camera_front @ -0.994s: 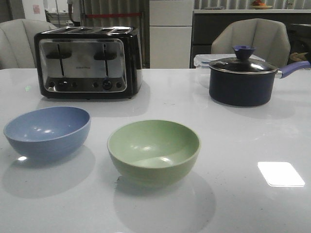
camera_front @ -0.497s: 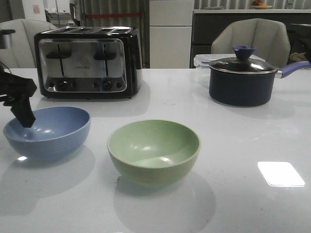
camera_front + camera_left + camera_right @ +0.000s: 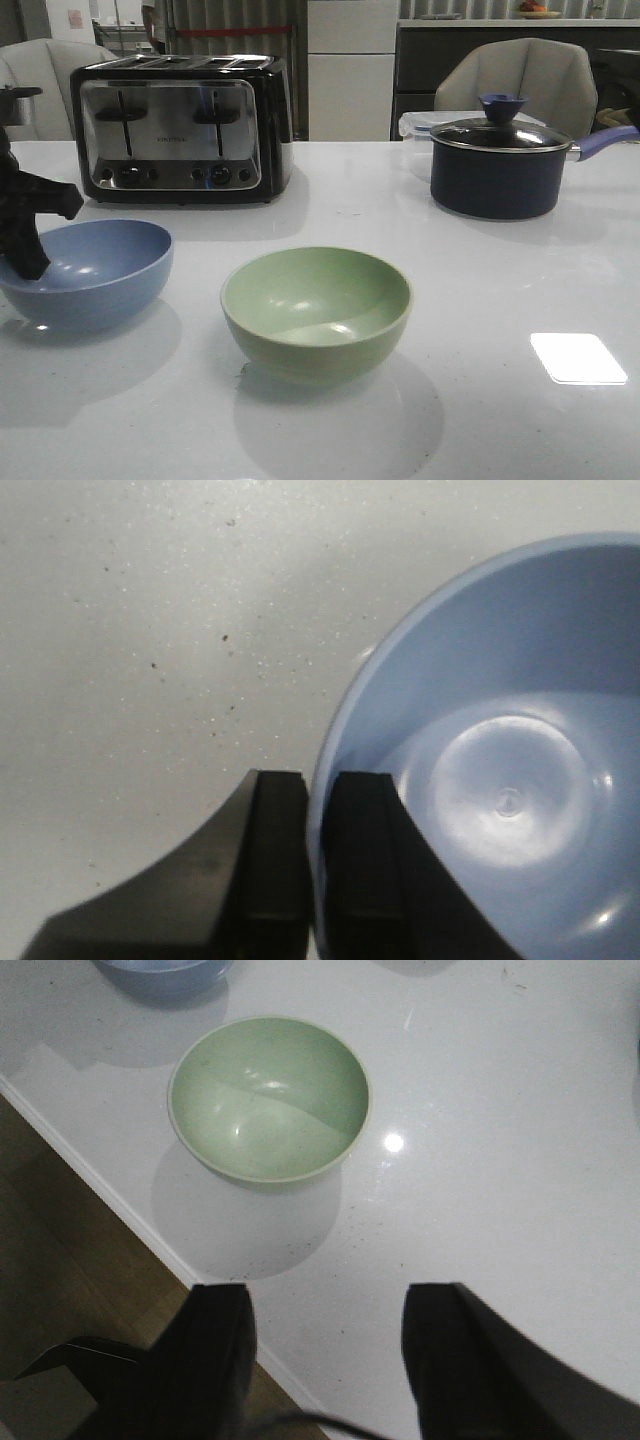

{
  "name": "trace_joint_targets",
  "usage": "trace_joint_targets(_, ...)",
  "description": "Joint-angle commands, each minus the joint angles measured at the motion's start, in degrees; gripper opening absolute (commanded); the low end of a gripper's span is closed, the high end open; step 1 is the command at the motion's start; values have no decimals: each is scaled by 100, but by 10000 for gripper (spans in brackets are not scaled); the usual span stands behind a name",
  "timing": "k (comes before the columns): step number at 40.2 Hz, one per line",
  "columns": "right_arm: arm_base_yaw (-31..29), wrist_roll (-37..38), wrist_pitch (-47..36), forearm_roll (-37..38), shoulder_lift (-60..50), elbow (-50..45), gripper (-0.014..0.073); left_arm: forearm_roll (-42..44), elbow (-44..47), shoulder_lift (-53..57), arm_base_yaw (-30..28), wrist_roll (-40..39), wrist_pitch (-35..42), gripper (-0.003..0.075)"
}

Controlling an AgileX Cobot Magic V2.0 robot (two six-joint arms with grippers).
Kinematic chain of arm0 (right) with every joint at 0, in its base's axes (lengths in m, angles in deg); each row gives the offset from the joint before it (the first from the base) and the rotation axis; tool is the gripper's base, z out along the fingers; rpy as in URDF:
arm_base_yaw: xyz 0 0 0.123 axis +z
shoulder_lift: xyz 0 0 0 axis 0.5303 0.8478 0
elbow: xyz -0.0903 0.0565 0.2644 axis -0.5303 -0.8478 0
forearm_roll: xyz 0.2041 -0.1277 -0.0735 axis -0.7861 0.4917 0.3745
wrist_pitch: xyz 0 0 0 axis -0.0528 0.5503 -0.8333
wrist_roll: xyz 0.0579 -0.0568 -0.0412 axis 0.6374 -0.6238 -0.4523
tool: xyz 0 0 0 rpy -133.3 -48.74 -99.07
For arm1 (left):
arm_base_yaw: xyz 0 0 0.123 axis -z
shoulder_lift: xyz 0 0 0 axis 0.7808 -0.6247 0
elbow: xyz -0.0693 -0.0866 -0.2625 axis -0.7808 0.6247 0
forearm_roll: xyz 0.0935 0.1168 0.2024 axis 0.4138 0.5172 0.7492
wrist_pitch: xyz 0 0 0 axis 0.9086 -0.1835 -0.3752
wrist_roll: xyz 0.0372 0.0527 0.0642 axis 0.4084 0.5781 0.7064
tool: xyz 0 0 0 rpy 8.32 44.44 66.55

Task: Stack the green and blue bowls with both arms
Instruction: 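Lift the blue bowl with the left gripper and lower it into the green bowl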

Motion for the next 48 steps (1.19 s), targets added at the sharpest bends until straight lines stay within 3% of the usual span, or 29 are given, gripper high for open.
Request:
trace_joint_targets(1, 10, -60, -402, -37, -44, 153, 455, -43, -167, 446, 48, -4, -10, 93)
trace_joint_targets(9, 10, -60, -402, -37, -44, 153, 455, -603, -284, 987, 61, 506, -410, 93)
trace_joint_targets(15, 10, -60, -402, -37, -44, 153, 455, -1445, -836, 1279, 217, 1577, -1478, 93)
trace_joint_targets(21, 10, -60, -402, -37, -44, 153, 455, -1732, -1470, 1281, 667, 1762, -2102, 93)
trace_joint_targets(34, 10, -60, -402, -37, -44, 153, 455, -1732, -1838, 1228, 1891, 1787, -1506, 93)
trace_joint_targets(48, 10, -60, -408, -37, -44, 153, 455, -1773, -1838, 508, 2059, 1787, -1262, 93)
